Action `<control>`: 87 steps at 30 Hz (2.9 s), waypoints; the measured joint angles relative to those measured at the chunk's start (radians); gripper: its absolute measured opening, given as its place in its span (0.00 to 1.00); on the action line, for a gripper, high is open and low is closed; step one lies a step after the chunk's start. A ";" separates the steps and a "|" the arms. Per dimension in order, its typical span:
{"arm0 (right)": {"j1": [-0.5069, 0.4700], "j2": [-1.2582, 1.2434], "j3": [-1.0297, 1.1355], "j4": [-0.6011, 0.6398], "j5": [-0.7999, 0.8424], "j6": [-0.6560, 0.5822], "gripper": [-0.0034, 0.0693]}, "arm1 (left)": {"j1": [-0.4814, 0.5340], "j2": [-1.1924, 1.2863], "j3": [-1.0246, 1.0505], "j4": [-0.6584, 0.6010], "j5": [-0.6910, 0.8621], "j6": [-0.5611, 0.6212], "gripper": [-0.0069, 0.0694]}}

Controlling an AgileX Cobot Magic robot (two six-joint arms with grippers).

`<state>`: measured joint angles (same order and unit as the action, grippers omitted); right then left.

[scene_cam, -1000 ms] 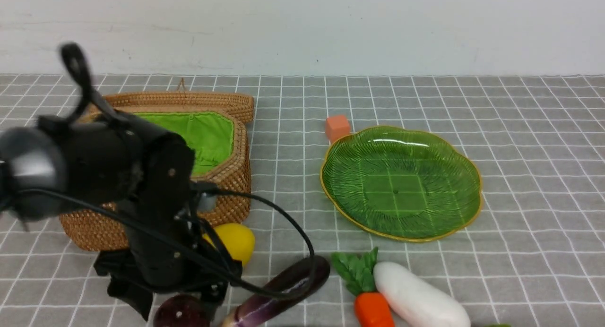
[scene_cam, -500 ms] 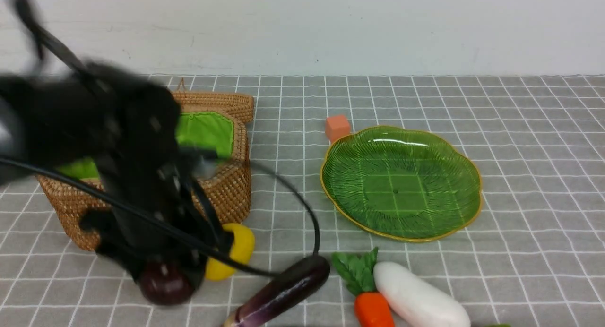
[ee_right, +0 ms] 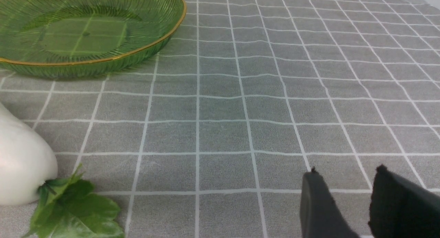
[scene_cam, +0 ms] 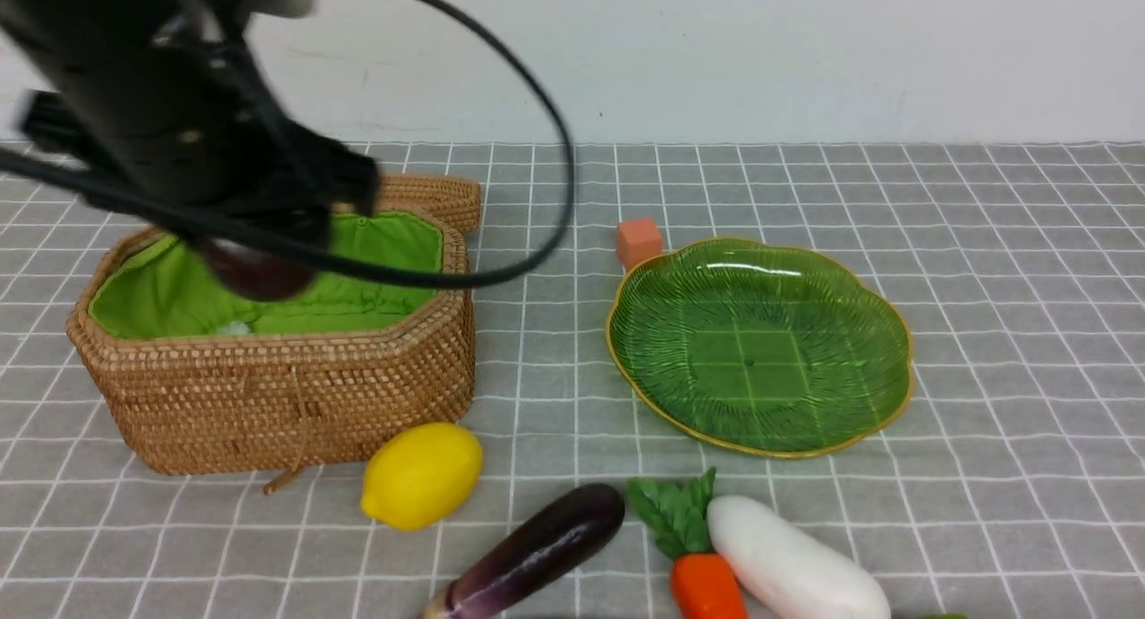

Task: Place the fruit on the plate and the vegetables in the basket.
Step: Grab a mangosteen with your left arm and put it on the plate on the right, then grab a lemon with your left arm and place it on the plate on the right

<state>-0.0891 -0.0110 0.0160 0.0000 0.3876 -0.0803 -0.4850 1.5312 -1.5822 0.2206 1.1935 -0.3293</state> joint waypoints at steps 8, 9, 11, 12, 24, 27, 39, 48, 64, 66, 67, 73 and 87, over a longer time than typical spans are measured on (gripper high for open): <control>0.000 0.000 0.000 0.000 0.000 0.000 0.38 | -0.039 0.328 -0.304 -0.260 -0.063 0.181 0.79; 0.000 0.000 0.000 0.000 0.000 0.000 0.38 | -0.041 0.338 -0.315 -0.260 -0.064 0.181 0.79; 0.000 0.000 0.000 0.000 0.000 0.000 0.38 | -0.088 0.463 -0.441 -0.261 -0.083 0.188 0.79; 0.000 0.000 0.000 0.000 0.000 0.000 0.38 | -0.119 0.534 -0.509 -0.256 -0.097 0.180 0.79; 0.000 0.000 0.000 0.000 0.000 0.000 0.38 | -0.234 0.872 -0.661 -0.071 -0.295 -0.118 0.79; 0.000 0.000 0.000 0.000 0.000 0.000 0.38 | -0.234 0.874 -0.661 -0.073 -0.296 -0.139 0.82; 0.000 0.000 0.000 0.000 0.000 0.000 0.38 | -0.198 0.765 -0.663 -0.131 -0.129 -0.032 0.91; 0.000 0.000 0.000 0.000 0.000 0.000 0.38 | -0.132 0.368 -0.401 -0.135 0.013 0.052 0.86; 0.000 0.000 0.000 0.000 0.000 0.000 0.38 | -0.130 0.161 0.362 0.063 -0.299 0.355 0.86; 0.000 0.000 0.000 0.000 0.000 0.000 0.38 | -0.130 0.161 0.402 0.130 -0.395 0.309 0.86; 0.000 0.000 0.000 0.000 0.000 0.000 0.38 | -0.130 0.161 0.404 0.130 -0.395 0.306 0.86; 0.000 0.000 0.000 0.000 0.000 0.000 0.38 | -0.130 0.206 0.411 0.172 -0.479 0.247 0.85; 0.000 0.000 0.000 0.000 0.000 0.000 0.38 | -0.130 0.303 0.405 0.205 -0.469 0.229 0.81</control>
<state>-0.0891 -0.0110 0.0160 0.0000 0.3876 -0.0803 -0.6148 1.8341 -1.1772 0.4253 0.7249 -0.1002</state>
